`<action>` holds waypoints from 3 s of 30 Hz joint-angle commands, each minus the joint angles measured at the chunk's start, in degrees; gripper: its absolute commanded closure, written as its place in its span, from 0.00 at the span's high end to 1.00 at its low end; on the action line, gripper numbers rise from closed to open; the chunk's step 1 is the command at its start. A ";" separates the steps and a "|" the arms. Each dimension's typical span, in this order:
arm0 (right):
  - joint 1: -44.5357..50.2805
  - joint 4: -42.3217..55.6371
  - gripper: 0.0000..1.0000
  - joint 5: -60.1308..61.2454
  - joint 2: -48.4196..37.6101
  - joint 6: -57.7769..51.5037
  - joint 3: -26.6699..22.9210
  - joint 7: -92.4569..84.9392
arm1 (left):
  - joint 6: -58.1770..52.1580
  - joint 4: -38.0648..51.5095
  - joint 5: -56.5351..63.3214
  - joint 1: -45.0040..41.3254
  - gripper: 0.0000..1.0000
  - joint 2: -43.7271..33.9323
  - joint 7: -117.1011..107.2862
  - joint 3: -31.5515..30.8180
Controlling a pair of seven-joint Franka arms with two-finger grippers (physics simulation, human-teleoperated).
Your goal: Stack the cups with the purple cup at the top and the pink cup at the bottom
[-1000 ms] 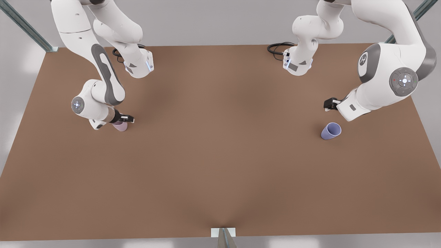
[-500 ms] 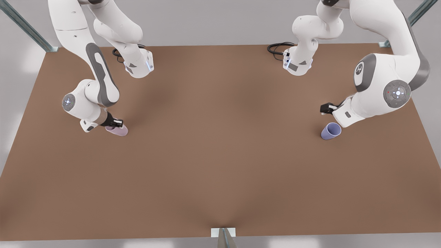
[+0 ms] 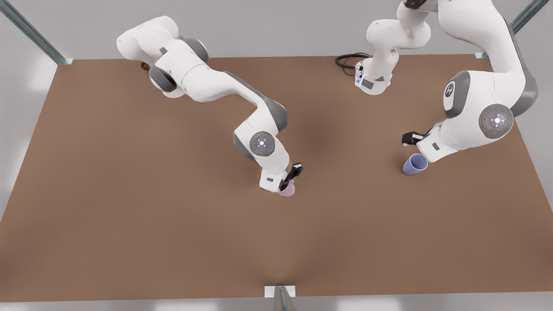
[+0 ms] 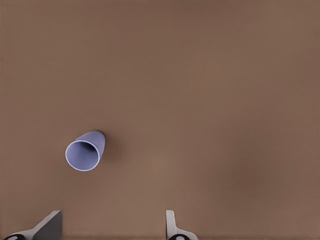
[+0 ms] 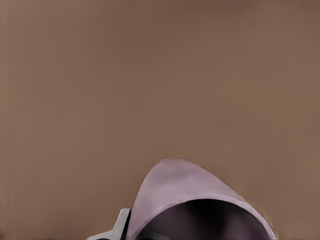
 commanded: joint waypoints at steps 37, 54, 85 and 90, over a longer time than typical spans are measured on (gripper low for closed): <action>10.21 10.86 0.95 -7.57 16.40 1.87 0.03 40.87 | 0.33 0.64 1.73 0.30 1.00 1.27 -0.04 0.00; 14.34 10.86 0.92 -7.57 15.70 12.60 0.65 41.04 | 0.59 0.55 2.17 0.30 1.00 1.62 -0.04 0.00; -32.06 -34.84 1.00 0.78 -39.32 -22.03 -19.04 -34.28 | 20.72 -18.78 1.82 2.32 1.00 -7.34 -1.98 5.53; -33.64 -47.76 1.00 1.13 -47.32 -14.56 -18.34 -61.51 | 21.77 -19.31 1.73 3.55 1.00 -6.11 -0.92 7.03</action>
